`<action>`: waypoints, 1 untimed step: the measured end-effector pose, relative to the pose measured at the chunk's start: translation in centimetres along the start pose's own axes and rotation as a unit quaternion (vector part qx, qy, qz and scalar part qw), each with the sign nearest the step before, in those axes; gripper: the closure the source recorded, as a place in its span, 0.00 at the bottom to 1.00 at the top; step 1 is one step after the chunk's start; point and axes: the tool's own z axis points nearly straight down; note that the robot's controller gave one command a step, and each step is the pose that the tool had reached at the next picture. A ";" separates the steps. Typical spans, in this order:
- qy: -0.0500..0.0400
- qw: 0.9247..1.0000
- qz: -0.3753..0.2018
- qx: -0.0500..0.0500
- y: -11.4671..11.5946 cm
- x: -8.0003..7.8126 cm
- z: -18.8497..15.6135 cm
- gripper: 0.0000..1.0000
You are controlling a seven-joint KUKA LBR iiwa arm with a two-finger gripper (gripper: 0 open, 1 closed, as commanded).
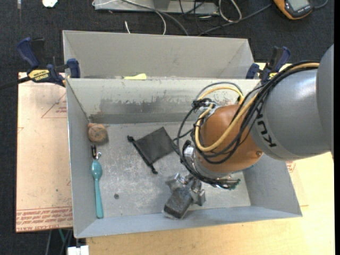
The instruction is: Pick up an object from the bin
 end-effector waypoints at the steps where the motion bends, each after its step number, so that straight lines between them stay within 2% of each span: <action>1: 0.002 1.000 0.024 -0.002 -0.5 0.1 -5.7 1.00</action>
Offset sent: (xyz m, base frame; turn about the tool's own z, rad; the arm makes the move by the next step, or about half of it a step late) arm -0.0062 -0.0260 -0.0209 -0.6566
